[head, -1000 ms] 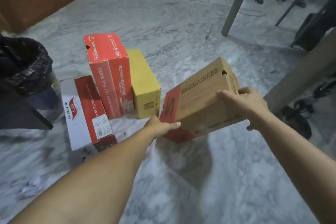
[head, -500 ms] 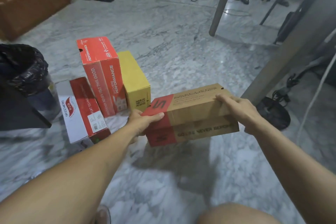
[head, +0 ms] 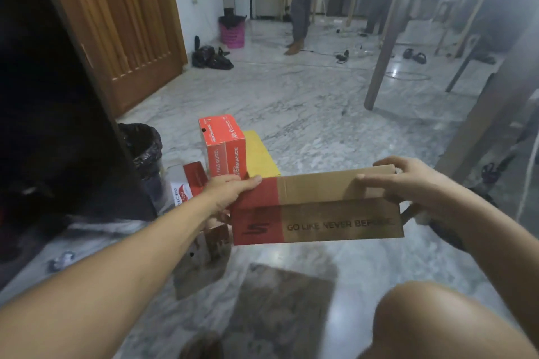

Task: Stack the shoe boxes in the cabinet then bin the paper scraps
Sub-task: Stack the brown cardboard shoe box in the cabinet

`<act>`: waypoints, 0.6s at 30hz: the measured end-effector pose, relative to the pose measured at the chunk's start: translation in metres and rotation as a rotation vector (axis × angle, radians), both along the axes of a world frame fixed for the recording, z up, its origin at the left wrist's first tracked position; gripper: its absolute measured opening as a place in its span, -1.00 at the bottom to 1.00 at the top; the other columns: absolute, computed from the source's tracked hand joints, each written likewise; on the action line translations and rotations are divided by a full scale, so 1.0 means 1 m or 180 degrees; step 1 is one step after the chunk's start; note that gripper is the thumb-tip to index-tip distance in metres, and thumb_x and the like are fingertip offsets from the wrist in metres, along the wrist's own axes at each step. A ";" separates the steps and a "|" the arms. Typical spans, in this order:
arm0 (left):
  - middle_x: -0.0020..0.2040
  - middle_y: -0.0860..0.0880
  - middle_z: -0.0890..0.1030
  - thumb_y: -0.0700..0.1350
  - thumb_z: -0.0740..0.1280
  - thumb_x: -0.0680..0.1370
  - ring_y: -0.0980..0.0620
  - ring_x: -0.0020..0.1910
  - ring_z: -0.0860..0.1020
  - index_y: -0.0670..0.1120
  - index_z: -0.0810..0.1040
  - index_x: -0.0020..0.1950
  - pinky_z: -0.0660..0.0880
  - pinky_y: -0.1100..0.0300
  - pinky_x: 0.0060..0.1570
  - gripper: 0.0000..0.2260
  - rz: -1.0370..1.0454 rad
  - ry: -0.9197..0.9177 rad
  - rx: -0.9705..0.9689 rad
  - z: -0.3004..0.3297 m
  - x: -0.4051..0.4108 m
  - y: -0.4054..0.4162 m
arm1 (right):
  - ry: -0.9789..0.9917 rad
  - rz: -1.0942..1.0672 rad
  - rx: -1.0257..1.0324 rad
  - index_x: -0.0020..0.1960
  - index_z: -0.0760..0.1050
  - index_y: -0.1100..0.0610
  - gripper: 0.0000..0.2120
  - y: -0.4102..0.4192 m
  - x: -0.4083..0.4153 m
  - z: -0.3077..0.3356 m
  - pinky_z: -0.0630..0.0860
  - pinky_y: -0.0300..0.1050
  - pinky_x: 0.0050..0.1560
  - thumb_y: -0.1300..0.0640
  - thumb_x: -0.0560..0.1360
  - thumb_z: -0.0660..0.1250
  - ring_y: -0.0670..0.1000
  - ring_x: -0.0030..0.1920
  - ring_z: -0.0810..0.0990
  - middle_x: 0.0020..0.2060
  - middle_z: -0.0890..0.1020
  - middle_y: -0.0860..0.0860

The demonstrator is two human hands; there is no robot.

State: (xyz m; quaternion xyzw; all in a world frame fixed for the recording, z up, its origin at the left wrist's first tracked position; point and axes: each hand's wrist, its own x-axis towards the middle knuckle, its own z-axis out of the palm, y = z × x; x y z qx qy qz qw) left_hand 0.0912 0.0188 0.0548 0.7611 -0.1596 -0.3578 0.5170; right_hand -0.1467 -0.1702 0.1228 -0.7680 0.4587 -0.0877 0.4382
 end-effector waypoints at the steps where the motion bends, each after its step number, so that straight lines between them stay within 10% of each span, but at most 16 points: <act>1: -0.02 -0.09 0.68 0.11 0.50 0.39 -0.07 -0.15 0.61 -0.10 0.64 0.10 0.57 -0.08 -0.02 -0.61 0.0100 -0.0006 -0.0047 0.009 0.002 0.010 | -0.0013 0.0072 -0.0022 0.28 0.46 0.04 -0.44 0.006 0.004 0.008 0.64 0.17 -0.38 -0.07 0.36 0.53 0.10 -0.21 0.63 -0.10 0.58 0.09; 7: -0.09 -0.11 0.70 -0.03 0.54 0.36 -0.04 -0.23 0.62 -0.06 0.69 -0.04 0.58 0.11 -0.29 -0.78 0.0710 0.0022 -0.0457 0.055 0.018 0.072 | -0.0302 0.0566 -0.0061 0.14 0.56 0.06 -0.53 0.042 0.032 0.043 0.64 0.26 -0.29 -0.17 0.34 0.52 0.15 -0.13 0.67 -0.04 0.64 0.11; 11: -0.17 -0.07 0.70 -0.12 0.56 0.32 -0.07 -0.15 0.63 -0.07 0.61 -0.25 0.51 -0.15 0.09 -0.85 0.1011 -0.0010 -0.0660 0.088 0.023 0.126 | -0.0557 0.0903 -0.0063 0.31 0.48 0.12 -0.38 0.072 0.057 0.070 0.65 0.21 -0.29 -0.14 0.35 0.51 0.12 -0.14 0.68 -0.06 0.65 0.10; 18: -0.33 -0.10 0.63 -0.23 0.51 0.34 -0.03 -0.35 0.60 -0.08 0.51 -0.28 0.50 0.06 -0.11 -0.81 0.1260 -0.0242 -0.0608 0.128 0.027 0.234 | -0.0759 0.1689 -0.0023 0.00 0.58 0.20 -0.61 0.137 0.106 0.103 0.63 0.29 -0.21 -0.06 0.35 0.53 0.15 -0.13 0.71 -0.14 0.71 0.15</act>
